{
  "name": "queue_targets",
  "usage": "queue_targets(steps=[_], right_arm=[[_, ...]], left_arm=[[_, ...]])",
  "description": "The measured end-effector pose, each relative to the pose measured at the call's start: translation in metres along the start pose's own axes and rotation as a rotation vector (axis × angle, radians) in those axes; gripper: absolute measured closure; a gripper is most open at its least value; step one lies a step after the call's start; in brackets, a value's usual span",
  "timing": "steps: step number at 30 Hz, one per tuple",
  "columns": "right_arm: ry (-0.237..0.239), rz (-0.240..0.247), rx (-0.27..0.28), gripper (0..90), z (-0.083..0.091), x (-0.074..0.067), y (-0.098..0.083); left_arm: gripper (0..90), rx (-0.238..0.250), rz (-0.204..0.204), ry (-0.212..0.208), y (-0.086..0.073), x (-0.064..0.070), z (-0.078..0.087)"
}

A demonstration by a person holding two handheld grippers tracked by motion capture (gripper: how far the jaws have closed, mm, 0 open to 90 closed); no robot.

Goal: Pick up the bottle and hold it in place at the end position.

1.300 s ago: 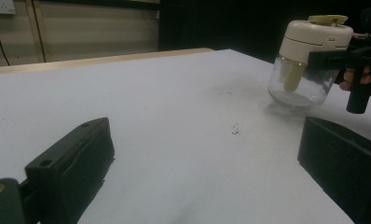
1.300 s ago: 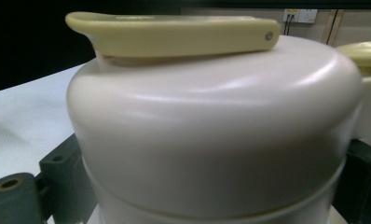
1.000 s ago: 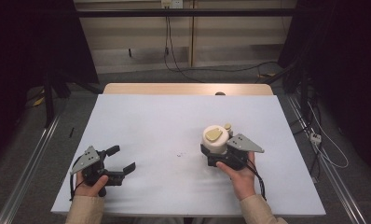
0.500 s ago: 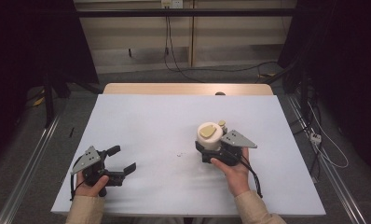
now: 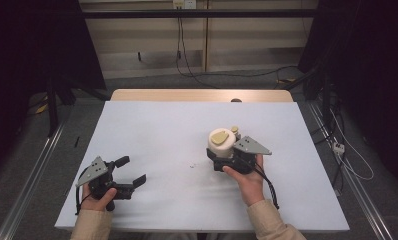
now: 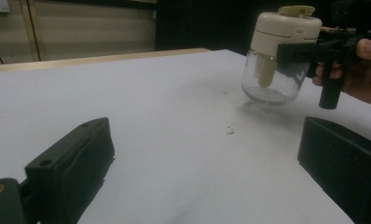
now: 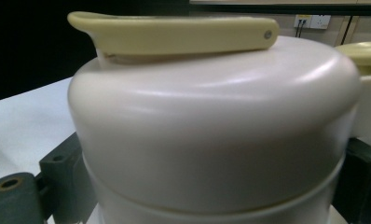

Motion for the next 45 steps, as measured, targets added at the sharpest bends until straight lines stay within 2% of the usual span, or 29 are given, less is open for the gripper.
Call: queue_targets(steps=[14, 18, 21, 26, 29, 33, 45], right_arm=[[0.007, -0.013, 0.000, 6.9, -0.015, -0.001, 0.002], [0.008, 0.003, -0.005, 6.9, -0.019, -0.002, 0.006], [0.020, -0.005, 0.002, 6.9, -0.023, -0.002, 0.008], [0.015, 0.005, 0.002, 6.9, -0.028, -0.004, 0.012], [0.017, -0.006, 0.003, 6.9, -0.031, -0.005, 0.013], [0.018, 0.009, 0.001, 6.9, -0.034, -0.006, 0.015], [0.020, 0.010, 0.003, 6.9, -0.047, -0.008, 0.017]], left_arm=[[2.7, -0.001, 0.002, -0.004, 0.000, 0.001, -0.001], [2.7, 0.003, 0.008, -0.005, -0.001, 0.000, 0.000], [2.7, 0.005, 0.009, -0.004, 0.000, -0.001, 0.000], [2.7, 0.003, 0.008, -0.008, -0.001, 0.000, 0.000], [2.7, 0.004, 0.008, -0.009, 0.000, 0.000, 0.000], [2.7, 0.008, 0.009, -0.003, 0.000, -0.001, 0.001], [2.8, 0.010, 0.008, -0.007, 0.000, -0.001, 0.001]])
Point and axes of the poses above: each handheld gripper's, and its own axes: z roughly backward along the jaws, y roughly out of its top, x roughly to its right, the point moved 4 cm from there along -z, roughly forward along the jaws, and after that the axes turned 4 degrees about -y, right-handed, at the moved point
